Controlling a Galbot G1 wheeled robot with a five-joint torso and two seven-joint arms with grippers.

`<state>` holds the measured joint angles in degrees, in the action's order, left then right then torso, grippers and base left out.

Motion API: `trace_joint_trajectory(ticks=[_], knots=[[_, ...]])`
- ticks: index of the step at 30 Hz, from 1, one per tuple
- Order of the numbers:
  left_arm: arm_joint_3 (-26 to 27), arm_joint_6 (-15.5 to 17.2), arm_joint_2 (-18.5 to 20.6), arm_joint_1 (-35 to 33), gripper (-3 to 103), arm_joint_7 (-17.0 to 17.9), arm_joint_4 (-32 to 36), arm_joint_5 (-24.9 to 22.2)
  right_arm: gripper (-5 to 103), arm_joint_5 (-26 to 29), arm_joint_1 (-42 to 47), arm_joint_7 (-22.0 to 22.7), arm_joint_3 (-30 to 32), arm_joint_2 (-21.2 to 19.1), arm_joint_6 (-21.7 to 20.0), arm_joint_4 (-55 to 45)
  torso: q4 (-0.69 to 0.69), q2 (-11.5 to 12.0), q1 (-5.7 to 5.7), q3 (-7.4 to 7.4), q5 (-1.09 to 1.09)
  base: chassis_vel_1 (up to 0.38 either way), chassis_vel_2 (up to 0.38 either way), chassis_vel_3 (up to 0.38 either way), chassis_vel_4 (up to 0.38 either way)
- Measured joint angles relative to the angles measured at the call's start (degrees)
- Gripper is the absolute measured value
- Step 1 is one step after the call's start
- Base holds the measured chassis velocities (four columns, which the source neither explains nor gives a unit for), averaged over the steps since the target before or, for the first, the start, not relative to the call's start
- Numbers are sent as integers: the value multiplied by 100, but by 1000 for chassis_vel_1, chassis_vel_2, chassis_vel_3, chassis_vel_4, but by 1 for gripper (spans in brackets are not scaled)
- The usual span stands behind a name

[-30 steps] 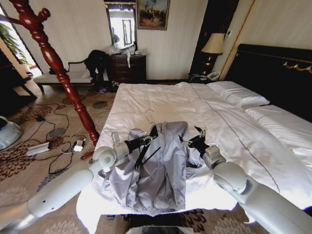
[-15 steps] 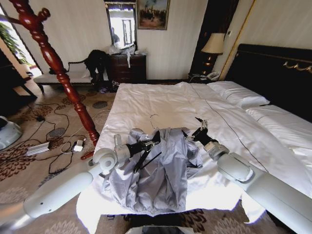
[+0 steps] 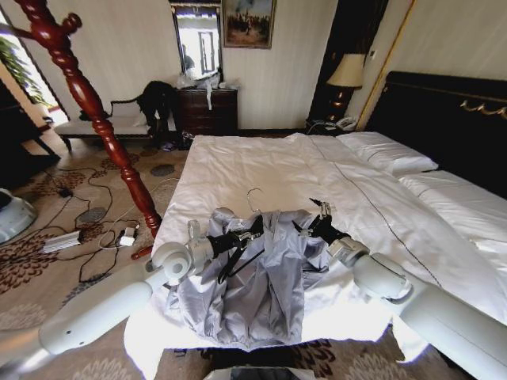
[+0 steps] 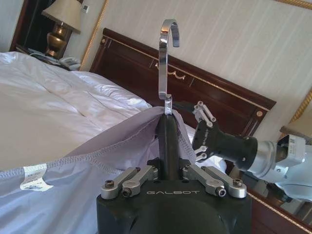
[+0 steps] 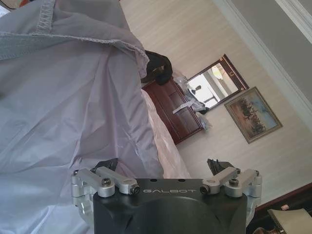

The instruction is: Pick up the clothes from the bed and hang them on the clothes hanger.

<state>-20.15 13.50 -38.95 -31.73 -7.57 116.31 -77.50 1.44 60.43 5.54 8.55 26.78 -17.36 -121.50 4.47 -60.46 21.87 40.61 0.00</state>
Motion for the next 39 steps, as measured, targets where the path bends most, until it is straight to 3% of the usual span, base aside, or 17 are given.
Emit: trace_joint_trajectory(ticks=[3, 8, 11, 13, 14, 16, 19, 20, 25, 32, 34, 35, 37, 39], knots=[[-45, 10, 3, 19, 15, 7, 25, 4, 103, -2, -2, 0, -2, 0, 0, 27, 0, 0, 0, 0, 0, 0, 0, 0, 0], [-201, 39, -36, 141, 15, 22, 25, 90, 90, 13, 12, 17, -6, -23, -103, 33, 0, 0, 0, 0, -1, 0, 0, 0, 0], [-374, 45, -94, 289, 15, 52, 33, 78, 74, -19, -16, 10, -51, -35, -121, 51, 0, 0, 0, 0, 0, 0, 0, 0, 0], [-409, 48, -99, 314, 15, 54, 33, 83, 74, -36, -20, 1, -59, -43, -120, 51, 0, 0, 0, 0, 0, 0, 0, 0, 0], [-463, 53, -105, 360, 15, 55, 30, 115, 63, -75, -18, -21, -67, -62, -115, 51, 0, 0, 0, 0, 0, 0, 0, 0, 0], [-486, 55, -108, 385, 15, 55, 12, 135, 63, -90, -4, -33, -69, -78, -115, 52, 0, 0, 0, 0, -1, 0, 0, 0, 0], [-521, 62, -116, 481, 15, 64, -48, 119, 47, -185, 51, -48, -77, -96, -112, 66, 0, 0, 1, 0, -1, 0, 0, 0, 0], [-521, 62, -116, 481, 15, 64, -48, 119, 47, -185, 51, -48, -77, -96, -112, 66, 0, 0, 1, 0, -1, 0, 0, 0, 0], [-581, 68, -111, 593, 15, 74, -64, 77, 25, -290, 59, -54, -102, -85, -94, 81, 0, 0, 0, 0, 0, 0, 0, 0, 0], [-580, 133, -149, 520, 15, 204, -51, 85, 20, -413, 184, -66, -98, -55, -68, 114, 0, 0, 0, 0, -1, 0, 0, 0, 0], [-544, 192, -161, 501, 12, 398, -12, 80, 20, -510, 238, -67, -73, -25, -43, 130, -1, 0, 0, 0, 0, 0, 0, 0, 0], [-490, 256, -189, 488, 16, 662, 15, 82, 20, -561, 290, -66, -26, 6, -30, 132, -1, 0, 0, 0, 0, 0, 0, 0, 0], [-464, 277, -201, 483, 16, 761, 12, 82, 20, -567, 306, -65, -12, 11, -27, 132, -1, 0, 0, 0, 0, 0, 0, 0, 0], [-319, 354, -232, 451, 27, 1048, 33, 20, 20, -645, 382, -49, 38, 33, 10, 134, 1, 0, 0, 0, -1, 0, 0, 0, 0]])
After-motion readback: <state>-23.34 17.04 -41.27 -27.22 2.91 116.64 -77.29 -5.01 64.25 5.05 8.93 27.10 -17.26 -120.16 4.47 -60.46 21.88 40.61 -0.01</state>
